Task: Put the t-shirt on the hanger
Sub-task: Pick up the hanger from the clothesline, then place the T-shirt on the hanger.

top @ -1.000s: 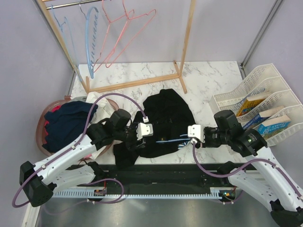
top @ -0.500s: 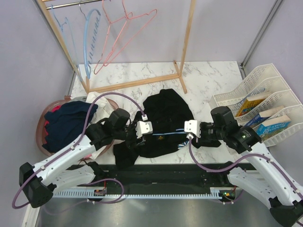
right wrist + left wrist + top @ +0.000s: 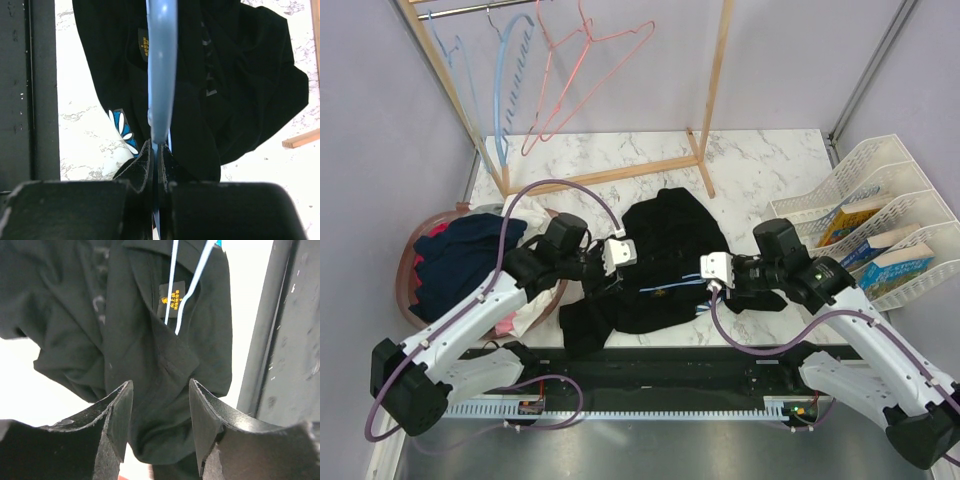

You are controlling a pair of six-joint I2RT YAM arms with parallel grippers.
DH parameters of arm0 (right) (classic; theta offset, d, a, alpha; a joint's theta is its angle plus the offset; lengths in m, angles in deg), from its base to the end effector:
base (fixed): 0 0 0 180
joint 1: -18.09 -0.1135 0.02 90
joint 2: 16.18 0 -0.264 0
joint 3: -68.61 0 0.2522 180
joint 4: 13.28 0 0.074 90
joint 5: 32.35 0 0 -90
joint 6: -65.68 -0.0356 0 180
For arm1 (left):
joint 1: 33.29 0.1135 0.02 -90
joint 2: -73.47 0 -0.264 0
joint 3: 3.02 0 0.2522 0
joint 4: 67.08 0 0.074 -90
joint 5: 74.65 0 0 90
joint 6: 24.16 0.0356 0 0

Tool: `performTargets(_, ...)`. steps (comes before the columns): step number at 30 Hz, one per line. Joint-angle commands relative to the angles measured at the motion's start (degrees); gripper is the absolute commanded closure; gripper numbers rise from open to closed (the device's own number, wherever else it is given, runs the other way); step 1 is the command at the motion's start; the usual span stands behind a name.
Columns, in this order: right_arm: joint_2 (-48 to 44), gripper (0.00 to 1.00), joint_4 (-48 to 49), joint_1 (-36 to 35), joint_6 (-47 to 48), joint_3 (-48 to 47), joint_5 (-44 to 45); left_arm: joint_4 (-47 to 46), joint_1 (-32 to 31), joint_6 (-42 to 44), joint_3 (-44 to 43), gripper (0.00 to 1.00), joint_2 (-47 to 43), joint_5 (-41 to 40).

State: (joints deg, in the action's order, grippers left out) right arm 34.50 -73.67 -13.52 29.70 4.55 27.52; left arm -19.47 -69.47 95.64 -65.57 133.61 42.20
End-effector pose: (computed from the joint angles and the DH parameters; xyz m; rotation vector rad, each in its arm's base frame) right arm 0.1350 0.1041 0.2994 -1.7262 1.5077 0.4274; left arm 0.1641 -0.1399 0.2780 1.4549 1.8219 -0.6062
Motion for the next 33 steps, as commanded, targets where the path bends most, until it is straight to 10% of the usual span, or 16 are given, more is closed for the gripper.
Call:
performTargets(1, 0.5, 1.00, 4.9, 0.2, 0.0, 1.1, -4.1, -2.3, -0.5, 14.6, -0.1, 0.46, 0.9, 3.5)
performTargets(18, 1.2, 1.00, 11.7, 0.2, -1.4, 3.5, -6.1, 0.9, -1.9, 33.2, 1.4, 0.49, 8.0, 1.6)
performTargets(33, 2.2, 1.00, 18.9, 0.2, 0.0, 9.5, -8.3, -0.4, -2.0, 29.0, 0.9, 0.82, 9.3, 3.3)
